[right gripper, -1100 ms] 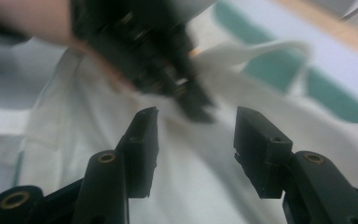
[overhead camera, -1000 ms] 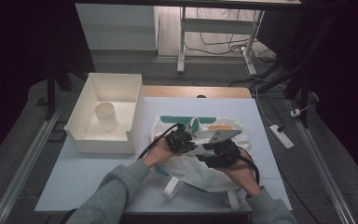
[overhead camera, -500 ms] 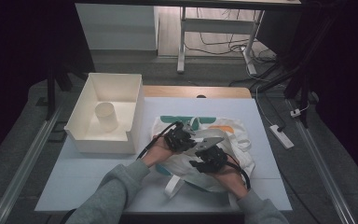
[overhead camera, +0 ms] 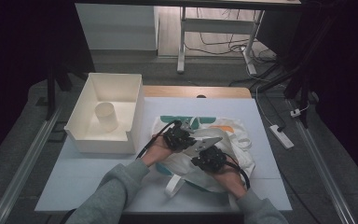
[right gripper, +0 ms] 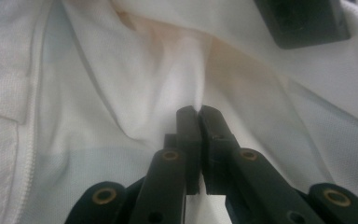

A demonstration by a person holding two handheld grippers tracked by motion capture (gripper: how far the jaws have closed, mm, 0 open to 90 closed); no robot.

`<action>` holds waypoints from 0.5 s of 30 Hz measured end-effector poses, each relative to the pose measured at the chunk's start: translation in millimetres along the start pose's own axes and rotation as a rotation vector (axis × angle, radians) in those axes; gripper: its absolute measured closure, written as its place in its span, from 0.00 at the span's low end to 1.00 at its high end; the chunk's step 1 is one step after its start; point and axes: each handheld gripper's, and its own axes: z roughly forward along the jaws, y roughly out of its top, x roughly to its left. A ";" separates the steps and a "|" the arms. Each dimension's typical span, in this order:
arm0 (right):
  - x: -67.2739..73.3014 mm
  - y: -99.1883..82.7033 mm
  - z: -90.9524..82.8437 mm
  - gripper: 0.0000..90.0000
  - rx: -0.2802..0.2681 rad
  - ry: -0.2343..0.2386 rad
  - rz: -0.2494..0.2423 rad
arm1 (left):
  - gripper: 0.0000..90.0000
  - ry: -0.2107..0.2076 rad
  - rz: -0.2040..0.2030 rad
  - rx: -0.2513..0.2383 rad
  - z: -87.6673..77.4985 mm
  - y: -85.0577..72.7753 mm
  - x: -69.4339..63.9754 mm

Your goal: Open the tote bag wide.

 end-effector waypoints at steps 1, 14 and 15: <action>0.3 0.0 -0.1 0.98 -0.001 0.001 -0.003 | 0.97 0.001 0.000 -0.001 -0.2 0.0 0.0; 14.1 8.0 -24.1 0.99 -0.025 0.007 -0.067 | 0.97 0.058 -0.039 -0.097 -12.3 -0.4 5.9; 16.1 8.5 -25.6 0.99 -0.029 0.009 -0.072 | 0.97 0.063 -0.038 -0.098 -13.5 -0.5 6.7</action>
